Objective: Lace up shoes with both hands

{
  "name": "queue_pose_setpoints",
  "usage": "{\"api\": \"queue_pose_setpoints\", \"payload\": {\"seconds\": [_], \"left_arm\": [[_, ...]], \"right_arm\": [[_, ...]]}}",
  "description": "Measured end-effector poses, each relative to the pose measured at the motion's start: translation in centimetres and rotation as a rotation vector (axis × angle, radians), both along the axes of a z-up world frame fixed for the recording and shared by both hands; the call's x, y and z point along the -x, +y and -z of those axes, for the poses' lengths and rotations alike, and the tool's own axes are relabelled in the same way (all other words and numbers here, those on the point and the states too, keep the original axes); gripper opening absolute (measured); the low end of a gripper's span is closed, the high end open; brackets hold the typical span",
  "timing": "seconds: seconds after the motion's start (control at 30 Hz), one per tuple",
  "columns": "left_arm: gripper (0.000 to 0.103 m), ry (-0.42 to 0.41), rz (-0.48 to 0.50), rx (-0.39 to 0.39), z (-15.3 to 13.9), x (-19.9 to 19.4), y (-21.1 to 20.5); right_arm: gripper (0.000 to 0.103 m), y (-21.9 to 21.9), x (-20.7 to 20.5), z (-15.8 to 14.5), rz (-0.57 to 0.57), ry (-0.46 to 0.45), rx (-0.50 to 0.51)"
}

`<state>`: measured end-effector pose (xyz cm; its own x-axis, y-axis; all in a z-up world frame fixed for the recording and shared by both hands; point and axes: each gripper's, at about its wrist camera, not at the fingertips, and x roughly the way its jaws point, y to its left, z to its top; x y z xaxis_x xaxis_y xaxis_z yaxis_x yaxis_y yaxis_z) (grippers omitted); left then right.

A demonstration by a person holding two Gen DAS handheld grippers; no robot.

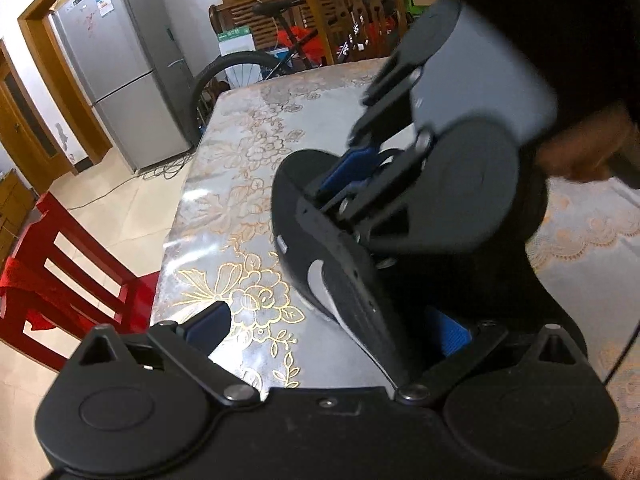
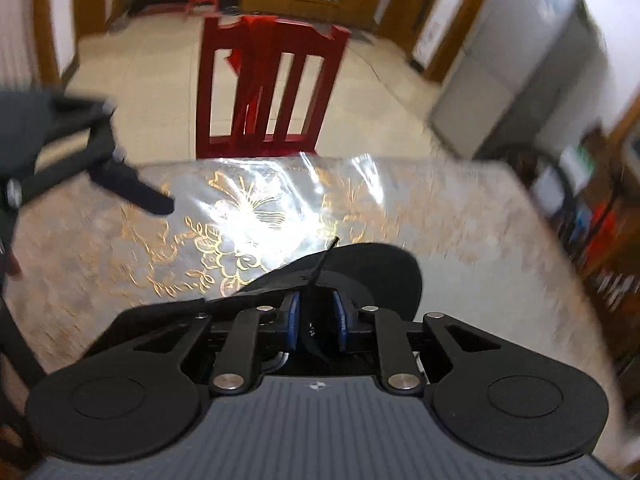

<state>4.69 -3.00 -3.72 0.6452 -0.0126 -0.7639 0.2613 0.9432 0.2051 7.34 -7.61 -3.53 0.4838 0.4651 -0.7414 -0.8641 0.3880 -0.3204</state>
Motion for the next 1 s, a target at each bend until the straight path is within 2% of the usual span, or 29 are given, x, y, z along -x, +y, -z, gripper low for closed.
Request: {"api": "queue_pose_setpoints", "payload": {"seconds": [0.1,0.13,0.17,0.3,0.4,0.47,0.63,0.77,0.87,1.0], "left_arm": [[0.103,-0.006,-0.003,-0.011,0.0,0.0,0.0],[0.103,-0.006,-0.006,-0.009,0.0,0.0,0.1],[0.103,-0.006,-0.011,-0.006,0.0,-0.1,0.1],[0.103,-0.024,-0.01,0.012,-0.4,0.1,0.4],[0.103,-0.053,-0.022,0.0,-0.7,0.2,0.4],[0.103,-0.062,-0.049,0.027,-0.9,0.1,0.8],[0.103,-0.062,-0.132,0.133,-2.0,-0.7,3.0],[0.103,-0.022,-0.159,0.205,-2.0,-1.1,4.2],[0.103,-0.025,-0.157,0.198,-2.1,-1.1,4.0],[0.103,-0.028,-0.15,0.177,-2.3,-1.1,3.7]], "right_arm": [[0.018,0.6,1.2,0.6,-0.053,-0.098,0.031],[0.013,0.8,1.4,0.8,-0.063,-0.124,0.038],[0.001,0.8,1.6,1.0,-0.066,-0.147,0.042],[0.001,0.5,1.6,0.2,-0.094,-0.133,0.055],[0.001,0.1,1.7,-0.3,-0.156,-0.139,0.16],[0.001,-0.1,1.8,-0.4,-0.203,-0.156,0.237],[0.001,-0.3,1.9,0.2,-0.323,-0.162,0.353],[0.001,-0.4,1.7,0.7,-0.324,-0.177,0.344],[0.001,-0.5,1.2,0.5,-0.281,-0.153,0.3],[0.001,-0.2,1.2,0.8,-0.286,-0.166,0.296]]}}
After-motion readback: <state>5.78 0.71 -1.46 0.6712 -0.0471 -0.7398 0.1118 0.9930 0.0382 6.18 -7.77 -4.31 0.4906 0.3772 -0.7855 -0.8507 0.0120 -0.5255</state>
